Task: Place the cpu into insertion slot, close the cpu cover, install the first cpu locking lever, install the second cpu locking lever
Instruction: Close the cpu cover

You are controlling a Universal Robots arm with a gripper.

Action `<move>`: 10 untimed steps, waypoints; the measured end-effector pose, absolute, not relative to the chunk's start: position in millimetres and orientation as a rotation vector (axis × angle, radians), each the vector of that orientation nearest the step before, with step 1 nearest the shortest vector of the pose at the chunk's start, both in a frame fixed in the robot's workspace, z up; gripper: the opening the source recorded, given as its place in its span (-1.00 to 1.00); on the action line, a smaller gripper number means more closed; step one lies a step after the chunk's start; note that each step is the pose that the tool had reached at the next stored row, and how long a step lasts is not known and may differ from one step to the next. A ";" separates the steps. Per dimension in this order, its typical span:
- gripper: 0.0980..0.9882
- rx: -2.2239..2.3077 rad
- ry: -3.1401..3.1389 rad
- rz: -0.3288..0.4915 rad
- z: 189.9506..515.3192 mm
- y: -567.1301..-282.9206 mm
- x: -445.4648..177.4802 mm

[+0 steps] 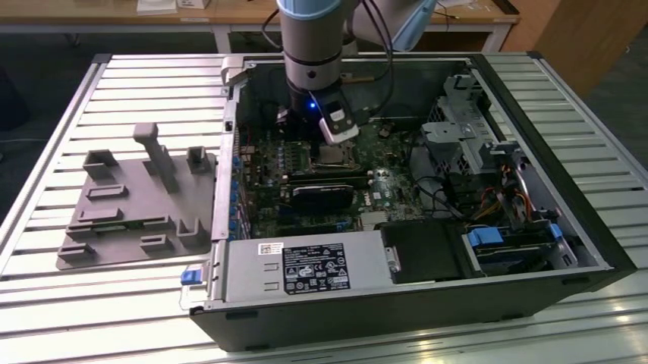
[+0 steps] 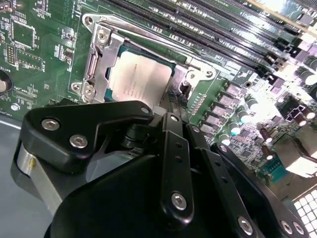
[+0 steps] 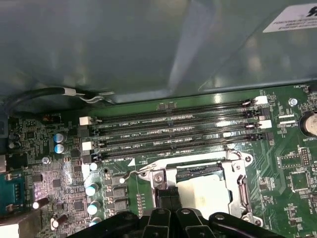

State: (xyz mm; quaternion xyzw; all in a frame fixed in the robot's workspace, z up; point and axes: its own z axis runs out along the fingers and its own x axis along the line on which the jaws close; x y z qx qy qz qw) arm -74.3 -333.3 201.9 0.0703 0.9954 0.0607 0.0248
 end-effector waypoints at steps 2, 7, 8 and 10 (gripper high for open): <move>-0.98 0.218 3.078 0.208 201.4 -334.0 -74.3; -0.98 0.219 3.078 0.228 199.3 -335.5 -74.4; -0.98 0.219 3.078 0.232 198.4 -336.0 -74.4; -0.98 0.219 3.078 0.236 197.9 -336.1 -74.4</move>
